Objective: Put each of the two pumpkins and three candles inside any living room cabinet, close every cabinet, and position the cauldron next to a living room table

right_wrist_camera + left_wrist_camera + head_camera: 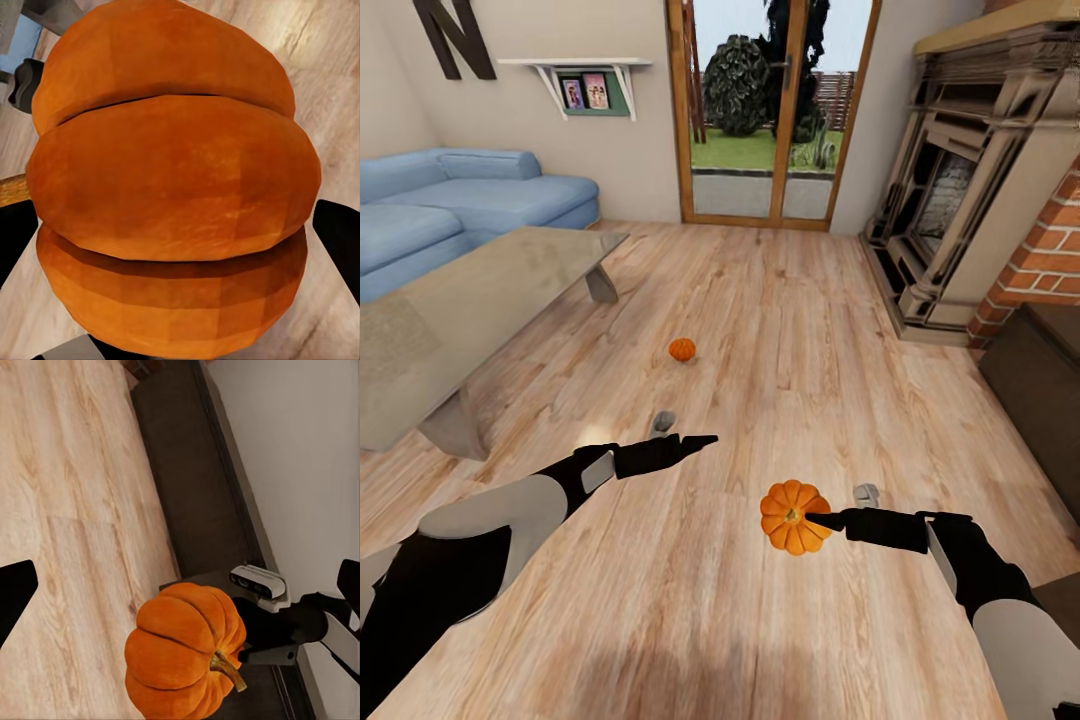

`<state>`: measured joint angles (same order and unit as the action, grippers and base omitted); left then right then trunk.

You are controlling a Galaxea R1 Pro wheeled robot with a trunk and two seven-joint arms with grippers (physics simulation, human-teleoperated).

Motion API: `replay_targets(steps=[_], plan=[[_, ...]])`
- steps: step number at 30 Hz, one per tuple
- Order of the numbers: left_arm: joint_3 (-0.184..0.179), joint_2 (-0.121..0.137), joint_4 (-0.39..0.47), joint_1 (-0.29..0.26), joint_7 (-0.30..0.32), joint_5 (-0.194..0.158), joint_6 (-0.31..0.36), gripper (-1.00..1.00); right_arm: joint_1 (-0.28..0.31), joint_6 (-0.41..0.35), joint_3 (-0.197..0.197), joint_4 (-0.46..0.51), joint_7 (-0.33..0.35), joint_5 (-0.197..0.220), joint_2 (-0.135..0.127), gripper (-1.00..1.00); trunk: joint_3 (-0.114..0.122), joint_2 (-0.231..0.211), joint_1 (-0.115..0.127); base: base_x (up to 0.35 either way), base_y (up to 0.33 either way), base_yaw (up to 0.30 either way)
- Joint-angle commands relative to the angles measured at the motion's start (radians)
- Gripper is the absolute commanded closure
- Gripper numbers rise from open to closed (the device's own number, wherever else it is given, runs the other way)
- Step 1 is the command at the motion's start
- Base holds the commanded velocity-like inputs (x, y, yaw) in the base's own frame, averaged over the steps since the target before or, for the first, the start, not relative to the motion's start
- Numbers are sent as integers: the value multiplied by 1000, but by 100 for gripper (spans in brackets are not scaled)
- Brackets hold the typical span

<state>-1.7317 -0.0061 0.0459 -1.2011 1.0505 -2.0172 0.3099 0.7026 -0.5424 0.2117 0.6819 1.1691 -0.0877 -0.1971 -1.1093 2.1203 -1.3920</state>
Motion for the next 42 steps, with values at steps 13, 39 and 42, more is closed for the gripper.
replay_targets(steps=[13, 39, 42], plan=[[0, 7, -4, 0, 0, 0, 1, -100, 0, 1, -1, -1, -2, 0, 1, 100, 21, 0, 0, 0, 0, 0], [0, 9, -11, 0, 0, -1, 2, -100, 0, 6, -15, -53, -16, -70, 51, 100, 62, 0, 0, 0, 0, 0], [0, 9, -11, 0, 0, -1, 2, -100, 0, 6, -15, -53, -16, -70, 51, 100, 67, 0, 0, 0, 0, 0]])
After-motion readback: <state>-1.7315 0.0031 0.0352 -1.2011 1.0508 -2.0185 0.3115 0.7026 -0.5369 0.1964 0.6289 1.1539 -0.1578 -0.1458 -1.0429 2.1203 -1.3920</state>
